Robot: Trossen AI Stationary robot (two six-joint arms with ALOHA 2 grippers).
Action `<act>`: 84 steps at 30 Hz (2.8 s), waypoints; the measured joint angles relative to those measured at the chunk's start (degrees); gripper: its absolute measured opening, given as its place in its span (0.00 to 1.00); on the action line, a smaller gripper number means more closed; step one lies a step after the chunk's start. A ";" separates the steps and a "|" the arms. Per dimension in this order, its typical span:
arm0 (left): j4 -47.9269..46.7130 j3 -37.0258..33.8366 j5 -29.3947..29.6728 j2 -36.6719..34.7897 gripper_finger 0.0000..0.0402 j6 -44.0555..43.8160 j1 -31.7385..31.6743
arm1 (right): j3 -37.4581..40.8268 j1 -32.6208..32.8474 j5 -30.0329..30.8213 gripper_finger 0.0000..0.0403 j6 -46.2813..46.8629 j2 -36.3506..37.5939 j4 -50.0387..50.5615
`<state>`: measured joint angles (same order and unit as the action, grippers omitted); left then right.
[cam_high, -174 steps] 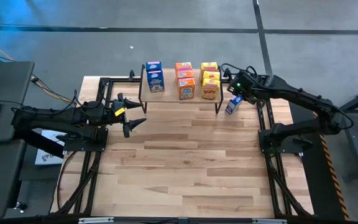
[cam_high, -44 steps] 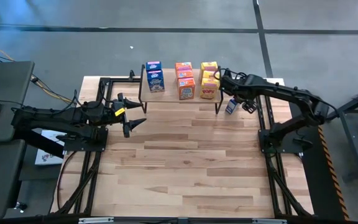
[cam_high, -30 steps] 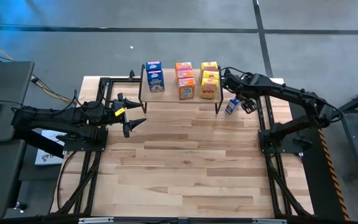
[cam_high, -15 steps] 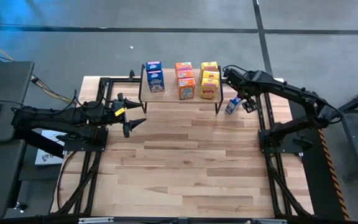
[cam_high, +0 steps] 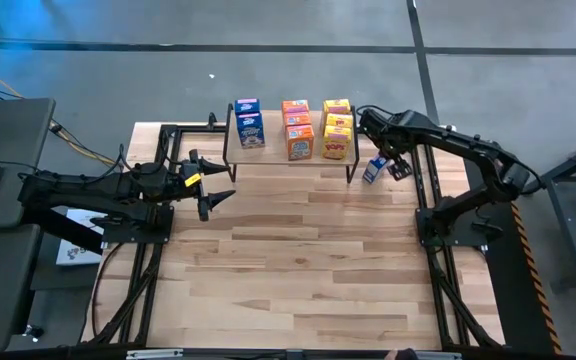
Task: Stack cereal on shelf
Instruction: Put the blue cereal box aligned with the other blue cereal boxes on the shelf
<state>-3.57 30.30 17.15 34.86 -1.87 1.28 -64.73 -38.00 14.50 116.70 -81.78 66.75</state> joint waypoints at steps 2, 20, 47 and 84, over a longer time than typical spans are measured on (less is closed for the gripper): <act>-0.02 0.00 0.00 0.02 0.79 -0.01 0.00 | 0.00 0.02 0.00 0.79 0.31 -0.04 0.92; -0.02 -0.02 0.00 0.01 0.79 -0.01 0.00 | 0.00 0.00 1.84 0.79 -0.12 -3.68 -2.02; -0.02 -0.02 0.00 0.02 0.79 0.00 0.00 | -0.04 2.24 4.35 0.31 3.22 -3.62 -0.69; -0.01 -0.02 0.00 -0.01 0.79 -0.01 0.00 | -0.04 36.71 8.81 0.30 3.99 3.03 -14.09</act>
<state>-3.58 30.28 17.15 34.85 -1.88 1.28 -64.77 -1.29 23.31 120.69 -78.76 52.66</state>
